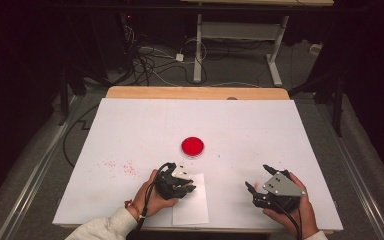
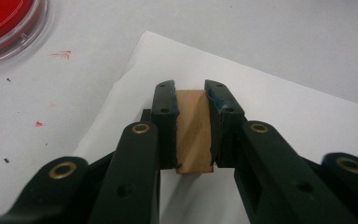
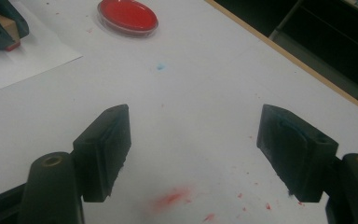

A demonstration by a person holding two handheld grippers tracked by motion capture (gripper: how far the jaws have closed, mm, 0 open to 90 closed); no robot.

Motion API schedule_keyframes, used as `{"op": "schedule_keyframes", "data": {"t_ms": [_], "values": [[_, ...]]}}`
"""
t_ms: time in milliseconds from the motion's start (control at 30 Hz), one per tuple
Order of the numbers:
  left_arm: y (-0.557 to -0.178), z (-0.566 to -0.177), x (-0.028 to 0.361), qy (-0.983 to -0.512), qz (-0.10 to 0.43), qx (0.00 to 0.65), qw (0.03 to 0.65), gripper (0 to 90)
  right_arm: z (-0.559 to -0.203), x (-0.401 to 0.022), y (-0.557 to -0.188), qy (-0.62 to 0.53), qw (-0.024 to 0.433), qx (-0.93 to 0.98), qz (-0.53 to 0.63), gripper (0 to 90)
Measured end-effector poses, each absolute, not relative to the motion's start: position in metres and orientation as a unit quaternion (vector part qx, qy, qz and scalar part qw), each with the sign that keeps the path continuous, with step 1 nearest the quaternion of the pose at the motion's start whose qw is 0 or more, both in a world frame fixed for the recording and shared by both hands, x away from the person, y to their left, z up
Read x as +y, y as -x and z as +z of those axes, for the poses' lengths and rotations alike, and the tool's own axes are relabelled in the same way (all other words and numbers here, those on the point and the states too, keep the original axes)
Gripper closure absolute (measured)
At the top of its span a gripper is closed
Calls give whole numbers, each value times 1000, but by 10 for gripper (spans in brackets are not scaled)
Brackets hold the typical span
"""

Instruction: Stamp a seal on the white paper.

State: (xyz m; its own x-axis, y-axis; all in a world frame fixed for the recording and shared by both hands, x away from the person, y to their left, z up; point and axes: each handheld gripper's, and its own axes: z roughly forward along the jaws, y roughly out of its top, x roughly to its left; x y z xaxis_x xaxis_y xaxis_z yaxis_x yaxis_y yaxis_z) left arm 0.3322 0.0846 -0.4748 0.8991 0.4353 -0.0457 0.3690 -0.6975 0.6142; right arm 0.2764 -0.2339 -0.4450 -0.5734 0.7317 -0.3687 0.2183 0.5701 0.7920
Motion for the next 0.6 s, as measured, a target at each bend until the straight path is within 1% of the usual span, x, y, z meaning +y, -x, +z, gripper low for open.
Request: {"op": "schedule_keyframes", "data": {"t_ms": [600], "values": [[-332, -475, 84, -921, 54, 215, 320, 739, -445, -234, -276, -293, 357, 811, 360, 261]]}}
